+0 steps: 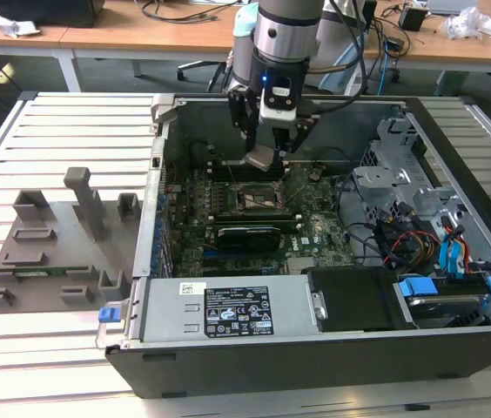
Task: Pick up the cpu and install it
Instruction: 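Place the cpu into insertion slot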
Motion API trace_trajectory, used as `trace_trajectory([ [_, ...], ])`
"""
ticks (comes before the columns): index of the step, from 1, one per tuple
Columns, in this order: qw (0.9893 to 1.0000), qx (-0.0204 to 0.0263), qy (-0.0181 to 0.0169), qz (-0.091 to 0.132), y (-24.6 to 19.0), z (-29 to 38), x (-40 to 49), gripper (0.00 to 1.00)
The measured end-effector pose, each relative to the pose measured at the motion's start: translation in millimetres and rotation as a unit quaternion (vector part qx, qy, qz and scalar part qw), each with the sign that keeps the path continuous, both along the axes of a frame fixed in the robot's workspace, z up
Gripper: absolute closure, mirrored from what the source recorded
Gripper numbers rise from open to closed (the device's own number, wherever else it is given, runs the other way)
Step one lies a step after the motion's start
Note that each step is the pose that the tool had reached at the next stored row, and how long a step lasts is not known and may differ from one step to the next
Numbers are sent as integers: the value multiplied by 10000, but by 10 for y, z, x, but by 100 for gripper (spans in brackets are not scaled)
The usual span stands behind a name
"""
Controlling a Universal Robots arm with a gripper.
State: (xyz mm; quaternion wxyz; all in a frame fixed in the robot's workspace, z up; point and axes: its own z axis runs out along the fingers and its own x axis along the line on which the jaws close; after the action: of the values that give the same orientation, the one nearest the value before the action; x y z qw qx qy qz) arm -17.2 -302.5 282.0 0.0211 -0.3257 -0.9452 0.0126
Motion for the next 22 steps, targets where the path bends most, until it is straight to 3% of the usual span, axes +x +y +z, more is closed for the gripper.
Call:
trace_trajectory([
  [13, 9987, -1, 0, -506, 0, -2, 0, 45],
  [18, 9974, -1, 0, -718, 0, -2, 0, 45],
  [22, 9956, -1, 0, -933, 0, -3, 0, 45],
])
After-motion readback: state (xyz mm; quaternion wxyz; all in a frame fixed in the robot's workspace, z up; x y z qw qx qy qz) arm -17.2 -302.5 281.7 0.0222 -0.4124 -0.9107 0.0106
